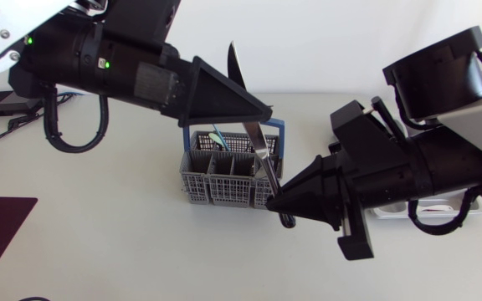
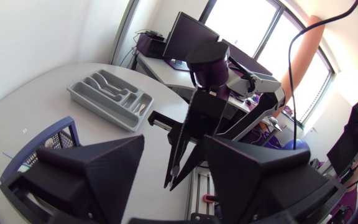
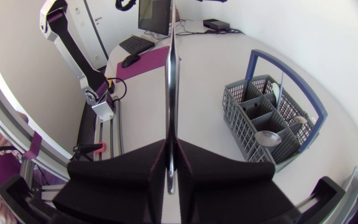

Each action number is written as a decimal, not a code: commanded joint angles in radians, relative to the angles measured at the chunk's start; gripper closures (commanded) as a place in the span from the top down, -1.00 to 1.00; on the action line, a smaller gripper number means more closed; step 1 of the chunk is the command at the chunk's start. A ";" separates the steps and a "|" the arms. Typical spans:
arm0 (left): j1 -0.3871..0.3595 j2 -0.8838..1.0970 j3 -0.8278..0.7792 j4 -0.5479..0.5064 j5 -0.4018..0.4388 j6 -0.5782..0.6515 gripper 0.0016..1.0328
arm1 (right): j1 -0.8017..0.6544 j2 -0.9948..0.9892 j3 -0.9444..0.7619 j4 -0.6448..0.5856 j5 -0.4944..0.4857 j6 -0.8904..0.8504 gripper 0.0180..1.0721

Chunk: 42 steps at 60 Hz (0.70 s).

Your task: Sort the cutlery from the basket into the organizer compartments.

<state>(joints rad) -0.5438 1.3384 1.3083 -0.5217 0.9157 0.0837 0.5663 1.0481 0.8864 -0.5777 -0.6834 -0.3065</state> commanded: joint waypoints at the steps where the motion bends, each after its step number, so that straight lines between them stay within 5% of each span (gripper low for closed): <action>1: 0.008 -0.035 -0.007 0.009 -0.003 0.014 0.91 | -0.022 -0.023 0.009 -0.014 0.001 0.004 -0.89; 14: 0.085 -0.042 0.025 0.029 -0.051 -0.016 0.91 | -0.118 -0.062 -0.010 -0.062 0.012 -0.031 -0.89; 28: 0.219 -0.041 0.074 0.164 -0.141 -0.174 0.91 | -0.260 -0.129 -0.041 -0.090 0.047 -0.072 -0.89; 42: 0.131 -0.024 0.039 0.106 -0.383 -0.022 0.91 | -0.580 -0.103 -0.009 -0.074 0.082 -0.167 -0.89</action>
<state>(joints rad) -0.3748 1.3029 1.3563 -0.4015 0.5835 0.0017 0.0738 0.9298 0.8619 -0.6643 -0.6121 -0.4244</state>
